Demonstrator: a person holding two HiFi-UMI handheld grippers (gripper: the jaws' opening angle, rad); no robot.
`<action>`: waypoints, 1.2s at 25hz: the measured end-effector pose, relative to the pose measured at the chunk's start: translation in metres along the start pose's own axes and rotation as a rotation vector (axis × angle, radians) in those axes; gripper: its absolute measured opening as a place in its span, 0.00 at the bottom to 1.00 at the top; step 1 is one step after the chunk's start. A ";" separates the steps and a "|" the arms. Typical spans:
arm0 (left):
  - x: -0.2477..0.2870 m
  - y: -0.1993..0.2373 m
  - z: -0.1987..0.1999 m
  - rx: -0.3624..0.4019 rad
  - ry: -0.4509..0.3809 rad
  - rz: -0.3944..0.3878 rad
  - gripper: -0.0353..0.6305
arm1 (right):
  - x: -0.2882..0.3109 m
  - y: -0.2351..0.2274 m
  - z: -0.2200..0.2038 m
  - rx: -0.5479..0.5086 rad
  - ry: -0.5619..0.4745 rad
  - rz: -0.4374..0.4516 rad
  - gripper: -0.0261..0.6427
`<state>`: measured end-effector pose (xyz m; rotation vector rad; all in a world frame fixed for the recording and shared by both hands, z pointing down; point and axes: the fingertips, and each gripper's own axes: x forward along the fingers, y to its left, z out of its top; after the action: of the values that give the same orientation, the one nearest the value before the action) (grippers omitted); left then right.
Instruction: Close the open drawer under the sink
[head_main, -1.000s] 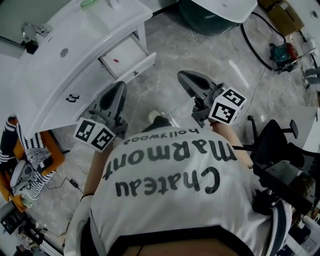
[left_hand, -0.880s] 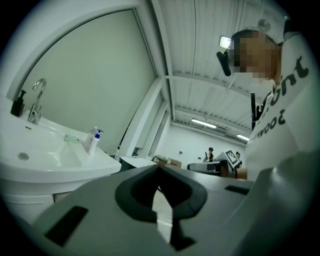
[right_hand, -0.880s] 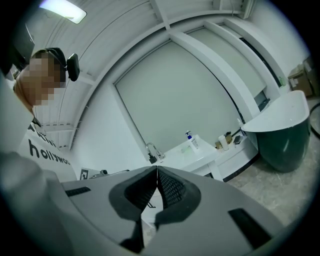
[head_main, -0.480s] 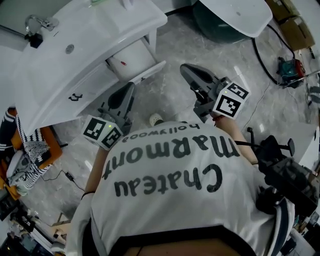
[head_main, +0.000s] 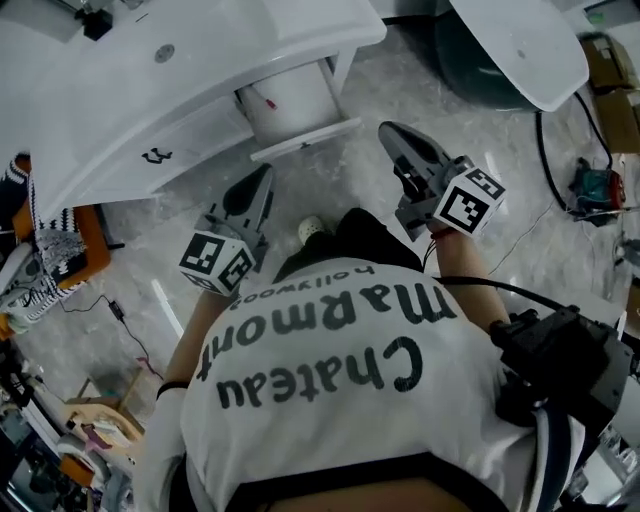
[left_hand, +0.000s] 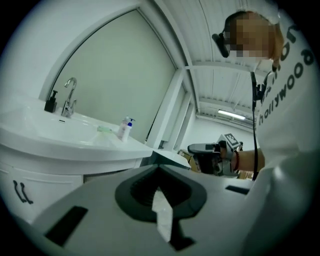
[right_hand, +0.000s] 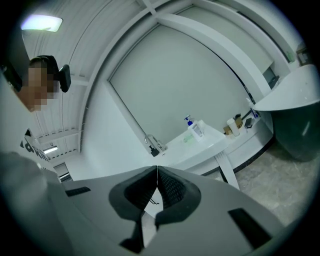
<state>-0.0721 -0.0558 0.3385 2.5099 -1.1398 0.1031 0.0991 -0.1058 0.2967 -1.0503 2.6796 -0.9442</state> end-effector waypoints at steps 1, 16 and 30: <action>0.004 0.004 -0.008 0.001 0.021 0.010 0.07 | 0.006 -0.006 -0.007 0.011 0.011 -0.001 0.06; 0.109 0.055 -0.179 0.024 0.311 0.127 0.07 | 0.024 -0.115 -0.088 0.204 0.140 -0.046 0.06; 0.165 0.114 -0.298 -0.002 0.617 0.339 0.26 | 0.036 -0.174 -0.068 0.156 0.220 -0.006 0.06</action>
<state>-0.0198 -0.1311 0.6863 2.0206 -1.2542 0.8922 0.1506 -0.1931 0.4573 -0.9738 2.7160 -1.3173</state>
